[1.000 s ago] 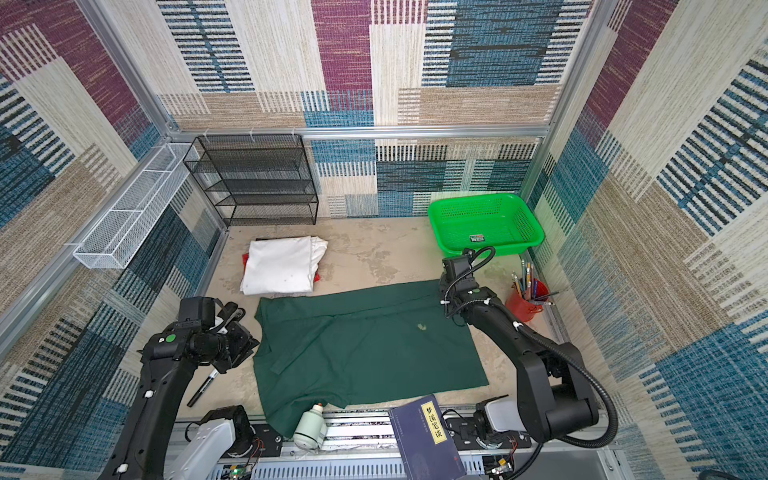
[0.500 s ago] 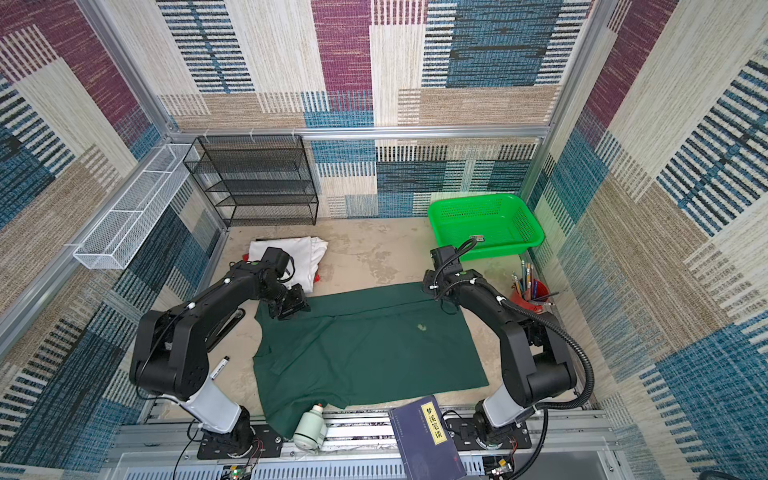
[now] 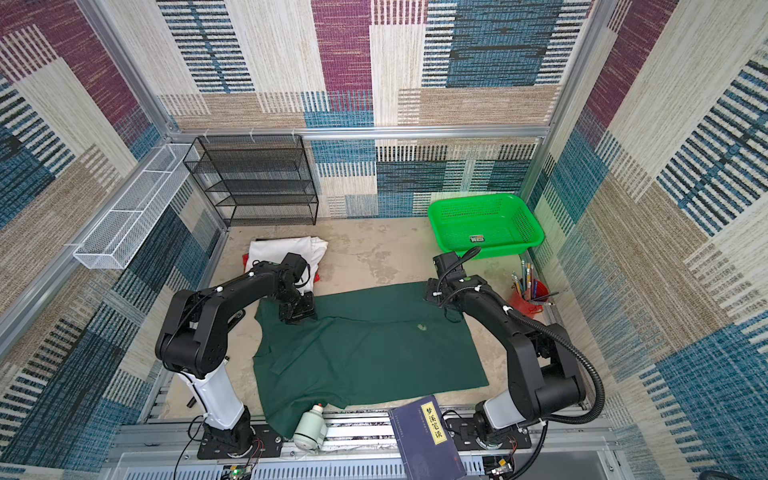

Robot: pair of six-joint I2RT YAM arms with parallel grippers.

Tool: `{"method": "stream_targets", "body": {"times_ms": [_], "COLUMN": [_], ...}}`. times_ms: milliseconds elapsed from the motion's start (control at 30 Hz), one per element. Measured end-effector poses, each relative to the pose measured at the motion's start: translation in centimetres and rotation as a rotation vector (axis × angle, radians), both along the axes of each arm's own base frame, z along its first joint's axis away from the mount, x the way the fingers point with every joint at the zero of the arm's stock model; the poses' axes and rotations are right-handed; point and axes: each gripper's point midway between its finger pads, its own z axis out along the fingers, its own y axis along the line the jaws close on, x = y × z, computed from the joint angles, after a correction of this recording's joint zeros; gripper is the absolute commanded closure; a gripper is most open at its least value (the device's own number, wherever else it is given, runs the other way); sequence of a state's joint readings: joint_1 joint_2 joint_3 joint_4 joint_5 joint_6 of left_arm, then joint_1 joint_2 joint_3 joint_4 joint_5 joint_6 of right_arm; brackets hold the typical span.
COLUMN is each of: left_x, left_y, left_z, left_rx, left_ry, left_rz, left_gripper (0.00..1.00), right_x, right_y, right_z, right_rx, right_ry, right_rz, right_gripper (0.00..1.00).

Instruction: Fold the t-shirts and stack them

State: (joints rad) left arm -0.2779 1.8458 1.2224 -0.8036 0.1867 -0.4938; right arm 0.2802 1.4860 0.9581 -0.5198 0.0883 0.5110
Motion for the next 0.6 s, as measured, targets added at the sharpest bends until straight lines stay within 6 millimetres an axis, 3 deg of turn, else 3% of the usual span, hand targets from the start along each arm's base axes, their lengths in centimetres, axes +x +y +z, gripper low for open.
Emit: {"method": "stream_targets", "body": {"times_ms": [67, 200, 267, 433, 600], "left_x": [0.0, -0.1, -0.2, -0.9, -3.0], "left_y": [-0.1, -0.2, -0.2, -0.5, -1.2], "left_z": [-0.1, -0.1, -0.1, 1.5, 4.5], "left_rx": [0.001, -0.003, -0.007, -0.035, -0.075], "left_ry": [0.002, 0.002, 0.002, -0.023, -0.058], "left_rz": [-0.002, -0.01, -0.011, -0.017, -0.044], "left_gripper": [0.55, 0.87, 0.97, 1.0, 1.0], "right_x": [0.0, 0.0, 0.0, -0.5, -1.9], "right_y": [0.0, 0.0, 0.0, -0.1, -1.7], "right_z": [0.0, -0.1, -0.1, -0.6, -1.4], "right_rx": [0.001, 0.003, 0.004, 0.013, 0.022], "right_ry": [0.0, 0.002, 0.002, 0.018, 0.05], "right_rz": [0.0, -0.002, -0.003, -0.022, -0.103], "right_gripper": [0.27, 0.27, 0.27, 0.27, 0.27]}}
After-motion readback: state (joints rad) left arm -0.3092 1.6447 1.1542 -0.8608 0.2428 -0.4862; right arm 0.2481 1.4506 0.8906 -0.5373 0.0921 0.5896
